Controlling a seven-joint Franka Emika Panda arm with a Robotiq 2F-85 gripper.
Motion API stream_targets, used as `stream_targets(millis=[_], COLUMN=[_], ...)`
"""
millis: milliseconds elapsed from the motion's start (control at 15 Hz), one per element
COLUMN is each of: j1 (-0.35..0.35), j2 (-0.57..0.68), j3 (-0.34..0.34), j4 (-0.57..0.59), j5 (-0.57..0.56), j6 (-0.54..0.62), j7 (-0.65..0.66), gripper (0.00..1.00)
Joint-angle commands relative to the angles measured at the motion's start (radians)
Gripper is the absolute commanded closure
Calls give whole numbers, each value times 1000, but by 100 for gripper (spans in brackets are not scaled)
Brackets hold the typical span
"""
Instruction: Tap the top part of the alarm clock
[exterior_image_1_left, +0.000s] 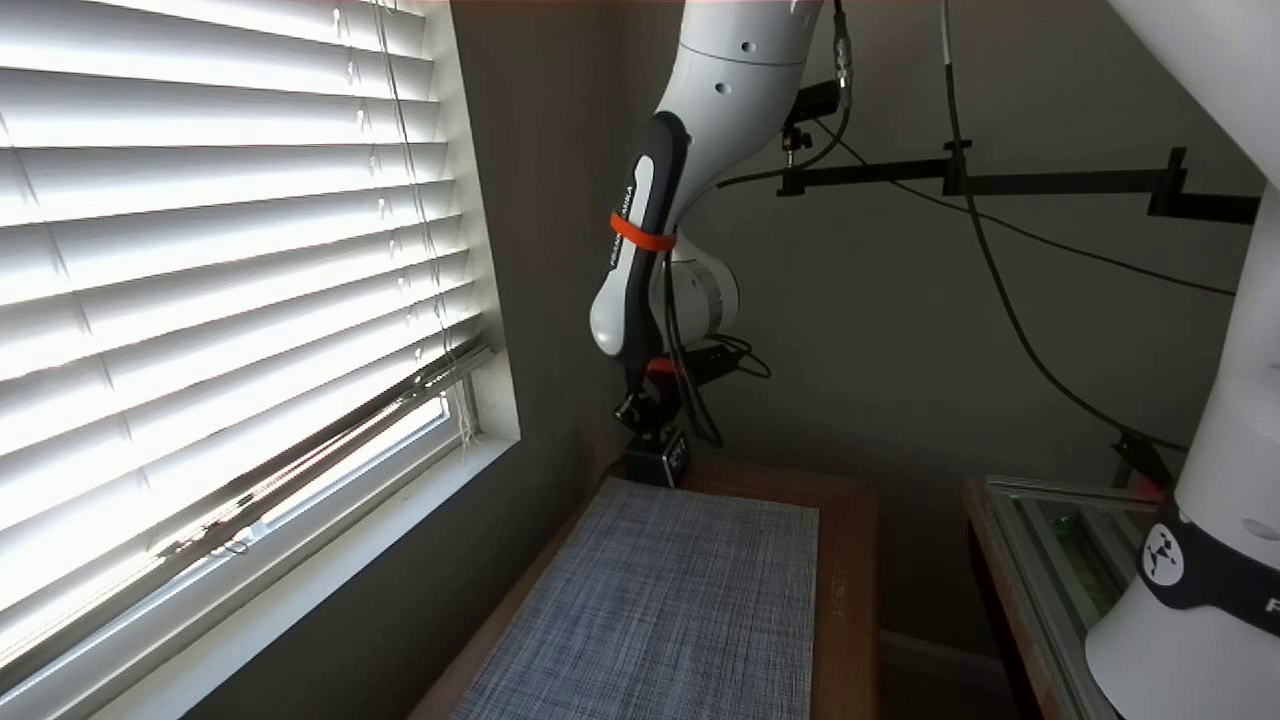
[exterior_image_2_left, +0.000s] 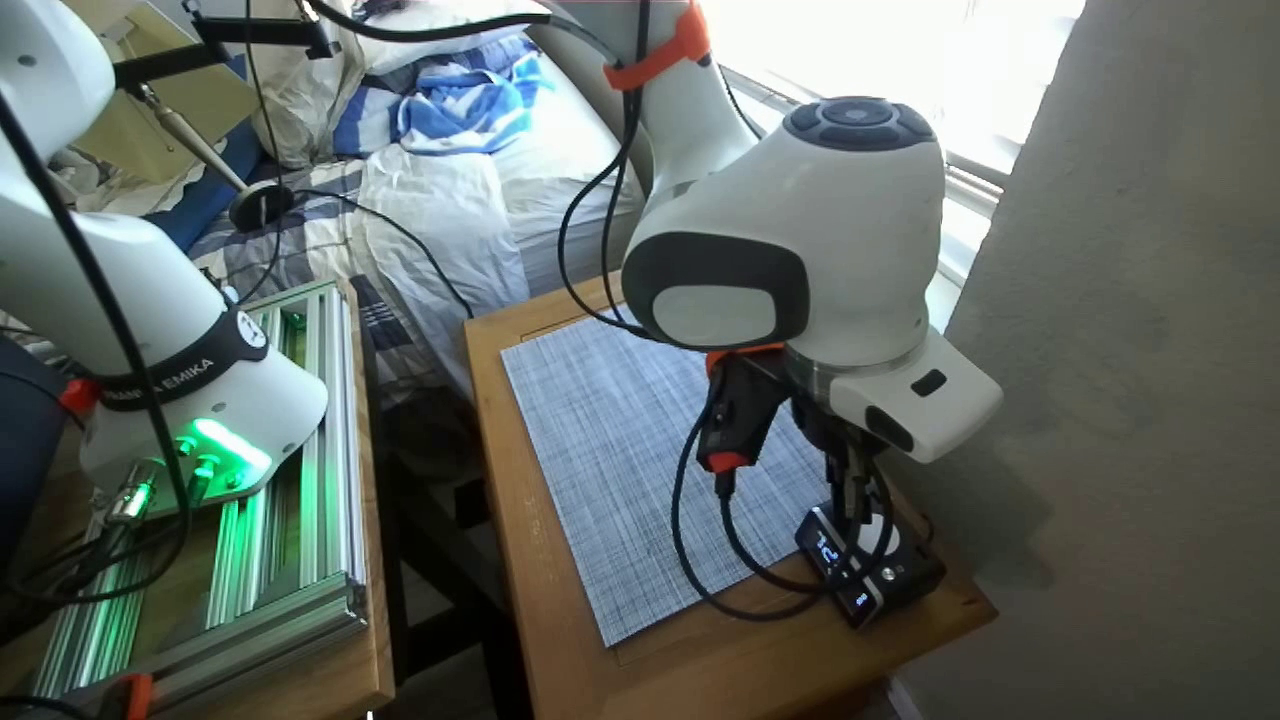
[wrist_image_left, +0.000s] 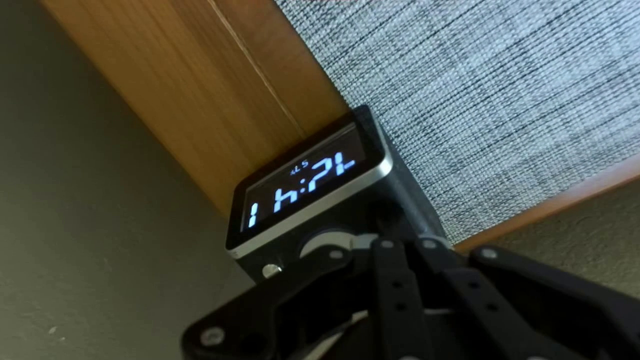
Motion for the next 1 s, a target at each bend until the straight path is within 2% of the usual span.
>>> stream_targets(millis=[0, 933], j1=[-13, -42], j2=[56, 71], j3=[5, 36], j4=[39, 27], j5=[20, 48], j6=[29, 58], j7=[10, 3], gripper=[100, 100])
